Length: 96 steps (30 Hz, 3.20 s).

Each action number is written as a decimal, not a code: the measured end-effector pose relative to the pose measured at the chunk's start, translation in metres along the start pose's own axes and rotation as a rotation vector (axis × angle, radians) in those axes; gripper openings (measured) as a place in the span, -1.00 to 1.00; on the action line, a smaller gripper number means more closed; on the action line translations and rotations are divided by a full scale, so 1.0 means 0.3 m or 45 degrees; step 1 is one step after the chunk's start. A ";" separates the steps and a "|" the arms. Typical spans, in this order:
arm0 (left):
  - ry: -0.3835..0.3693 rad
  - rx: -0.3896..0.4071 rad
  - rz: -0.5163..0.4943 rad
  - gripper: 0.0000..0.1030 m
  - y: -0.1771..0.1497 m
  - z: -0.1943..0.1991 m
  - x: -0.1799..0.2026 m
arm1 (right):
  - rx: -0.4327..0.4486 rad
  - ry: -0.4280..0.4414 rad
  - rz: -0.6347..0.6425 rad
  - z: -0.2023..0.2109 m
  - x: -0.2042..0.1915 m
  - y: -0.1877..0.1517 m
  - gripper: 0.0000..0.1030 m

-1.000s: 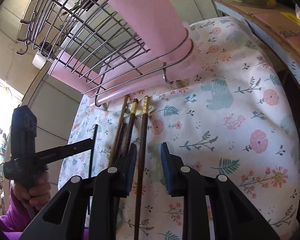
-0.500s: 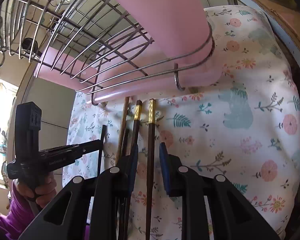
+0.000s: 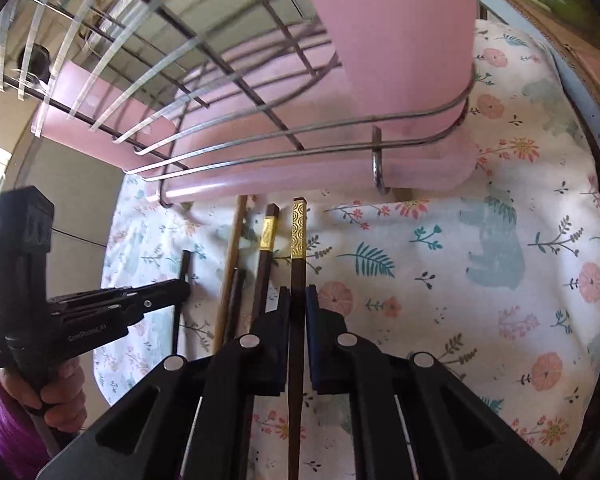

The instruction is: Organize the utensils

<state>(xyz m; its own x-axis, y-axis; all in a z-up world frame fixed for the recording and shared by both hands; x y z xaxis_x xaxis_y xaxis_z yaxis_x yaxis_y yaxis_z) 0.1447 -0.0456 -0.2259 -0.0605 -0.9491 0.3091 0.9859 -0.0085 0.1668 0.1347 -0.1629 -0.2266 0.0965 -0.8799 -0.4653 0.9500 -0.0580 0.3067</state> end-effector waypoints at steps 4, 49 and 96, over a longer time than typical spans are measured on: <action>-0.026 0.090 -0.012 -0.88 -0.020 0.068 -0.013 | 0.119 0.032 0.014 0.105 -0.012 -0.004 -0.86; 0.032 1.098 -0.145 -0.90 0.232 0.953 0.050 | 1.322 -0.248 0.277 1.073 -0.212 0.444 -0.88; 0.016 0.797 -0.040 -0.28 0.423 0.640 -0.016 | 0.858 -0.308 0.243 0.631 -0.026 0.527 -0.88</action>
<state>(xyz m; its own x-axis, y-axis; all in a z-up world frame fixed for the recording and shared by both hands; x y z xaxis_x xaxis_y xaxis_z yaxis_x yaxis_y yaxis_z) 0.2403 0.0184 -0.0265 -0.0826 -0.9552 0.2844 0.7053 0.1456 0.6938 0.2281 -0.2545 -0.0174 0.0998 -0.9785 -0.1805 0.5273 -0.1019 0.8436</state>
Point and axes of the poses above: each gripper's, at about its wrist camera, not at the fingertips, and z roughly against the way its jaws point, x to its right, y to its top, the point moved 9 cm from there along -z, roughly the way its jaws point, and after that the axes turned 1 degree about -x, right-handed, at the moved point
